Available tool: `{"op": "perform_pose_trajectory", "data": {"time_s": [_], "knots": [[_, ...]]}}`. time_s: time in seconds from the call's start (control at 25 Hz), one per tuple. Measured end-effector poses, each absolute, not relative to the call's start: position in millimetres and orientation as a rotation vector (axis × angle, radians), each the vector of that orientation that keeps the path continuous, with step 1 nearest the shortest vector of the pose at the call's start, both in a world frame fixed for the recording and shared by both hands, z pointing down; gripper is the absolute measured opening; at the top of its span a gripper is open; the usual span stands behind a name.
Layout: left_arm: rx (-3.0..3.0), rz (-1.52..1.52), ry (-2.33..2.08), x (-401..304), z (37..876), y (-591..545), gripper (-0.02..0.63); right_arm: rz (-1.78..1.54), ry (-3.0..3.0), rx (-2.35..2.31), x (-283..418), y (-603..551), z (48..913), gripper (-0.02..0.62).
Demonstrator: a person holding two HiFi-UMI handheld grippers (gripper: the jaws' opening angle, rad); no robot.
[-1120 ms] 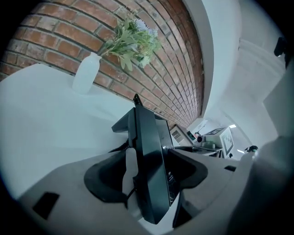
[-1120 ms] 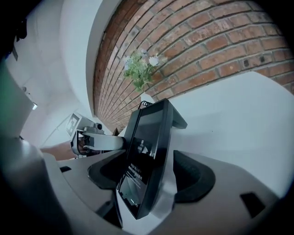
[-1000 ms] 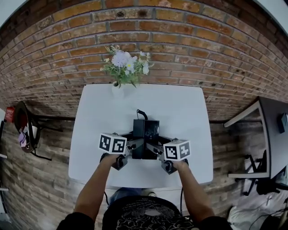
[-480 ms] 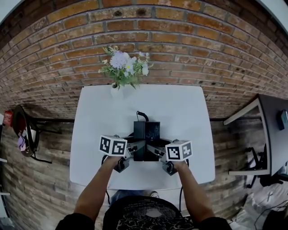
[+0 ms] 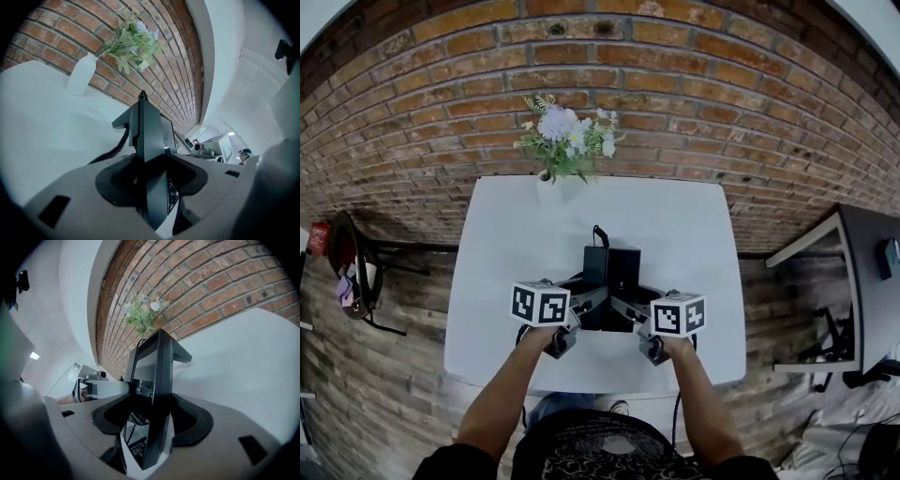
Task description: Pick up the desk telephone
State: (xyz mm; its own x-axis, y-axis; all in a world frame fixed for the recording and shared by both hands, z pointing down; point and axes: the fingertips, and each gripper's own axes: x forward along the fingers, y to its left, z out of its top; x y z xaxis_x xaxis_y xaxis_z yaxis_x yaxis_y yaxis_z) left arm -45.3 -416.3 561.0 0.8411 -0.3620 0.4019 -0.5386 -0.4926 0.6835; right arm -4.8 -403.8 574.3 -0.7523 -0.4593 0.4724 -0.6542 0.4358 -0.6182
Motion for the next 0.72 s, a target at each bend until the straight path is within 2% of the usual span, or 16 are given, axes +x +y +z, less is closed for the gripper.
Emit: {"op": "perform_pose_trajectory", "data": {"time_s": [0.72], "knots": [[2.344, 0.054, -0.843, -37.9, 439.9, -398.7, 0.198, 0.888, -2.709, 0.992, 4.3, -391.9, 454.1, 0.262]]}}
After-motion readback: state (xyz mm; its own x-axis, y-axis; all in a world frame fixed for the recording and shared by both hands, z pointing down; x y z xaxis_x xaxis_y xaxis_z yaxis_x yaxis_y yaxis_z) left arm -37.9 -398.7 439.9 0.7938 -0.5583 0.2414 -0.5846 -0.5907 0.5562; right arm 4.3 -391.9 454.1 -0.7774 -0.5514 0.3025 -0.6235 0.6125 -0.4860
